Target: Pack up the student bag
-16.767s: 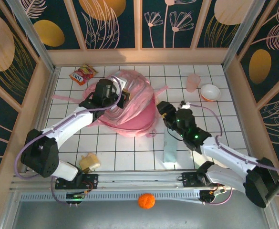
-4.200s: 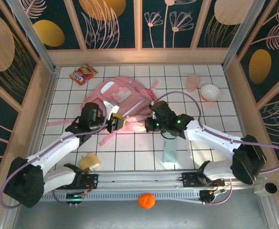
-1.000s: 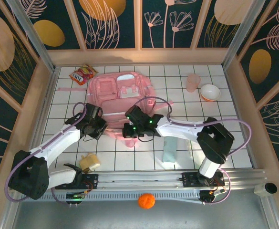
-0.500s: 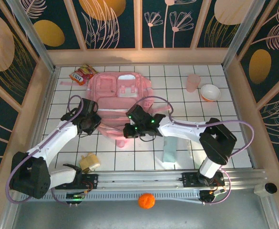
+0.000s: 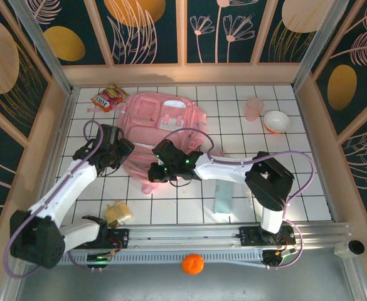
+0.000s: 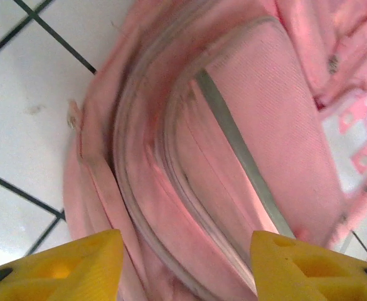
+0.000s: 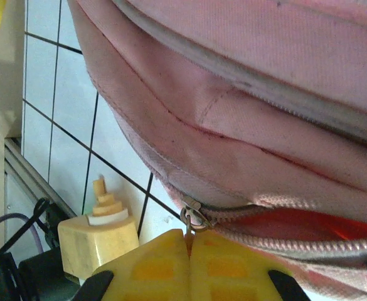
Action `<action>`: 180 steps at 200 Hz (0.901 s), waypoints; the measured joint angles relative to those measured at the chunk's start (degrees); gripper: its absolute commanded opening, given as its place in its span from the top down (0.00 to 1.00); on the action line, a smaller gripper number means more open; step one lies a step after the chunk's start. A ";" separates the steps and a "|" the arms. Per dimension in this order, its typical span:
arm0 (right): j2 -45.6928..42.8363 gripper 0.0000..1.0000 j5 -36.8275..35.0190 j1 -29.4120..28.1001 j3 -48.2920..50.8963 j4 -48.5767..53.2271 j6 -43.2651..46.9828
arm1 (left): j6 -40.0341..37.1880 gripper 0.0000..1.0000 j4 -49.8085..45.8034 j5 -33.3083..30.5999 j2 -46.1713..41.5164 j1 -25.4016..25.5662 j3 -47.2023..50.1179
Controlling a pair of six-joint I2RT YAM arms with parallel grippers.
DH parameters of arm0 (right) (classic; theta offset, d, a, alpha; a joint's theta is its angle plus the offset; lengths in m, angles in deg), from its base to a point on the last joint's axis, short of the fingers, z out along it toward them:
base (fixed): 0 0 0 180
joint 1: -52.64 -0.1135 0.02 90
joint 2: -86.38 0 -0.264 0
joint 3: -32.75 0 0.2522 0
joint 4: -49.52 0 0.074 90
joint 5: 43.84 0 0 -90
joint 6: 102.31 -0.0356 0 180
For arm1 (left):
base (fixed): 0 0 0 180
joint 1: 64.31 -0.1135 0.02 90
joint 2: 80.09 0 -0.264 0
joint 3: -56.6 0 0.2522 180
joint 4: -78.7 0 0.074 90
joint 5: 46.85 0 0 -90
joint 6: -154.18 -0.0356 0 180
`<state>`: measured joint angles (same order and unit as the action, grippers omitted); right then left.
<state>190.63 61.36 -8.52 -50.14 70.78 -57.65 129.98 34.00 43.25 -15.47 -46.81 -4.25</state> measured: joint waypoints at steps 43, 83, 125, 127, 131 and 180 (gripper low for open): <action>1.05 1.00 1.25 0.83 -2.14 0.48 0.70 | 4.33 0.44 0.33 3.37 -2.01 5.99 4.61; 1.09 1.00 1.55 0.85 -2.25 0.55 1.40 | 6.80 0.48 0.68 5.35 -0.87 8.09 6.38; 1.09 1.00 2.01 0.85 -2.25 0.52 1.55 | 9.25 0.79 3.34 5.68 1.51 8.09 8.96; 1.09 1.00 2.05 0.85 -2.25 0.55 1.55 | 9.11 0.82 3.56 5.66 1.75 8.09 9.09; 1.09 1.00 2.05 0.85 -2.25 0.55 1.55 | 9.77 0.89 3.93 5.68 2.32 8.09 9.22; -0.15 1.00 2.05 1.90 0.20 1.92 3.06 | 9.42 1.00 2.78 2.51 5.53 8.63 6.56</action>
<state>190.48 63.41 -6.62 -49.94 72.71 -54.59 139.40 36.77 45.76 -9.94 -38.18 2.30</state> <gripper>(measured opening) 0.045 0.054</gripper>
